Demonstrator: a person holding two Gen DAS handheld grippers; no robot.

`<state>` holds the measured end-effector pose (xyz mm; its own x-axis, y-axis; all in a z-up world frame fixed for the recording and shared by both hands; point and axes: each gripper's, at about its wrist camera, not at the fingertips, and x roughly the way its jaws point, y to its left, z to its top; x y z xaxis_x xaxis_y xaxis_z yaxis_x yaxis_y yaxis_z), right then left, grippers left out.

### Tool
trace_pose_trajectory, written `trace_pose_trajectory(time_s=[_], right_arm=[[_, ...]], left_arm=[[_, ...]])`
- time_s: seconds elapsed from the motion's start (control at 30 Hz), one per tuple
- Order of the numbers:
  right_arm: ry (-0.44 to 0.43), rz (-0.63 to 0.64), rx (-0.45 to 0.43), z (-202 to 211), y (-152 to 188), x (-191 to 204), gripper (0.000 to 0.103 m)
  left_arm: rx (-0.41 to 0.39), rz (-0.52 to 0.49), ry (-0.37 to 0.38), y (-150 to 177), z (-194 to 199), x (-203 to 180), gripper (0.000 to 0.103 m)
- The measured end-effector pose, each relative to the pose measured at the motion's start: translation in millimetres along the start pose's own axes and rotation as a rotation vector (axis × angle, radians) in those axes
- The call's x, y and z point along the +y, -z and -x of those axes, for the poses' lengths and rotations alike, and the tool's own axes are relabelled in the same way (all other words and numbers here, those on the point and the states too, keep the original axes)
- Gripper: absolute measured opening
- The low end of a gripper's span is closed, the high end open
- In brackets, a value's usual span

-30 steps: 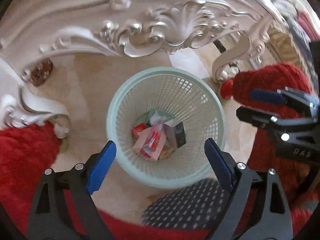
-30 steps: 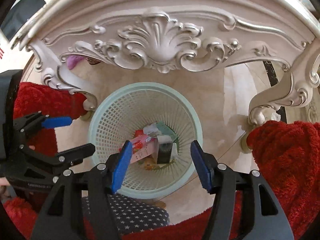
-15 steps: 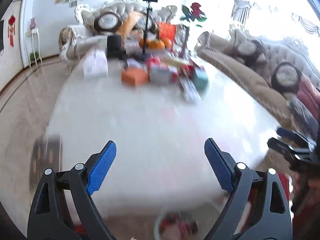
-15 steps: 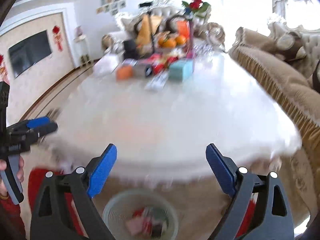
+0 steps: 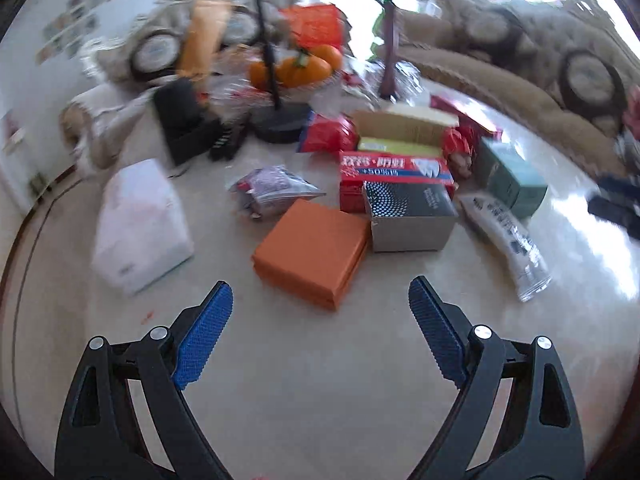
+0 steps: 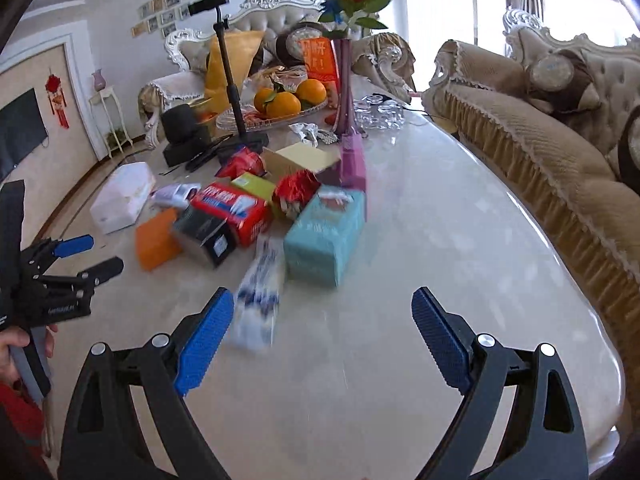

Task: Collect trash
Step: 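Grasp the orange box with the left tool while the right tool grasps the teal bear box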

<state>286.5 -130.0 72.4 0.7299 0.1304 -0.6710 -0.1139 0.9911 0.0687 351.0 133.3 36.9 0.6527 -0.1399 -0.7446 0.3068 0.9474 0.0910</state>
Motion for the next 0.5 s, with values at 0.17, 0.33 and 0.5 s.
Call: trace_pose_trajectory(time_s=[0.17, 0.33, 0.5], right_arm=[[0.034, 0.029, 0.004, -32, -20, 14, 0.087], [0.079, 0.015, 0.046, -61, -28, 16, 0.087], [0.081, -0.036, 0.092, -82, -26, 6, 0.087]], left_arm=[[-0.011, -0.051, 0.066, -13, -25, 17, 0.087], [-0.004, -0.077, 0.152, -20, -45, 20, 0.088], [0.051, -0.13, 0.15, -22, -72, 21, 0.087]])
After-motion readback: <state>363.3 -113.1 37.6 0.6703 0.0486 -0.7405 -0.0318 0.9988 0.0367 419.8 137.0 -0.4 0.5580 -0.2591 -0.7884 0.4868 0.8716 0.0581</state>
